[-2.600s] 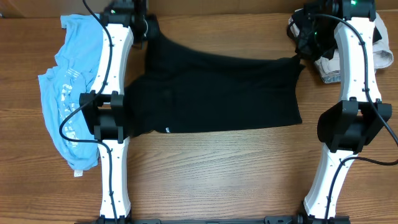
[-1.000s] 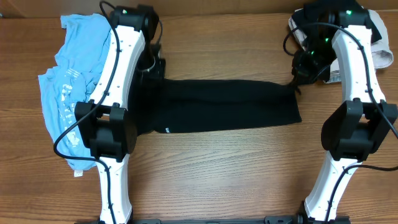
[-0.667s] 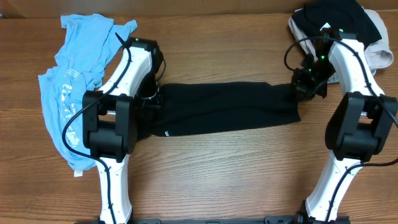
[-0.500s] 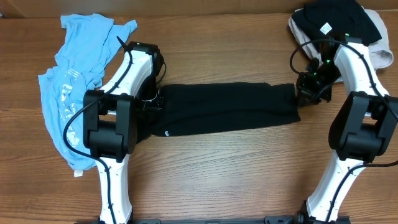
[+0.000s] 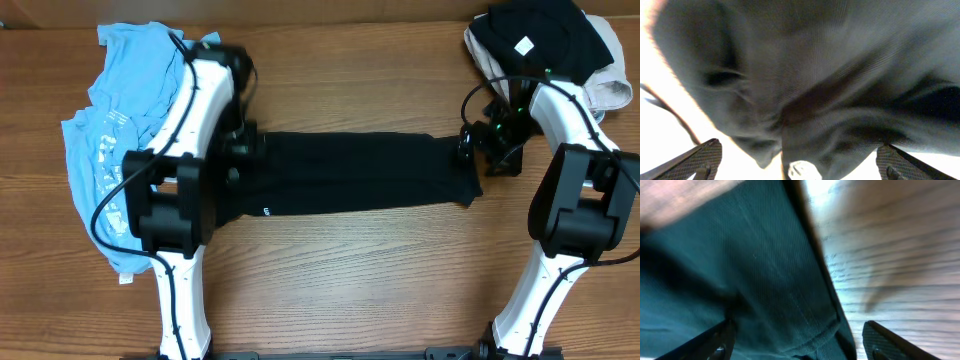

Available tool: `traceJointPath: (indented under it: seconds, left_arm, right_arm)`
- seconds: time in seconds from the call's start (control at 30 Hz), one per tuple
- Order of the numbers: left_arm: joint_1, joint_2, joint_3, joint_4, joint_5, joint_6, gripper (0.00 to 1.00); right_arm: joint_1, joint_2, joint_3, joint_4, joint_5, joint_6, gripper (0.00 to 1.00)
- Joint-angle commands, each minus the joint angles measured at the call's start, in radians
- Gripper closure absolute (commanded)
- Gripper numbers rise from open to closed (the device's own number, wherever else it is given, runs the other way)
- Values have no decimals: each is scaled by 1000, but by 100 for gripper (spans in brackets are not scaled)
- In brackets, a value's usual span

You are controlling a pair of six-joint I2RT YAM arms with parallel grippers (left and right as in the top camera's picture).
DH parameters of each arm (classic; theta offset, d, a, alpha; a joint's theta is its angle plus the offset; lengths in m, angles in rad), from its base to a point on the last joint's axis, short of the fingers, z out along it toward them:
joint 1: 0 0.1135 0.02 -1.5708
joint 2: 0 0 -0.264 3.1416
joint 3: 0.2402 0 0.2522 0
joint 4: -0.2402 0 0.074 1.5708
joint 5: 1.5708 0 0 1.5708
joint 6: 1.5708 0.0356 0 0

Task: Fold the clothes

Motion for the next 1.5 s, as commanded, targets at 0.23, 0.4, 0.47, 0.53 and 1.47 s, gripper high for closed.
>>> traceJointPath:
  seconds: [0.23,0.4,0.47,0.53,1.47]
  left_arm:
    - [8,-7,734,-102,5,-17,0]
    - [8,-8,908,-126,5,-17,0]
    - [8,-8,943,-132,5,-17,0]
    - [8,-8,954,-131,3,-16,0]
    - [63,0,947,-67,-106,-29,0]
  right_arm:
    - [35,-30,-117,72,-66,-17,45]
    - [49,-30,-168,136,-76,13,64]
    - [48,-30,-174,157,-64,38,96]
    - [33,-31,-172,166,-60,45,96]
    - [104,-406,-102,-3,-104,19,96]
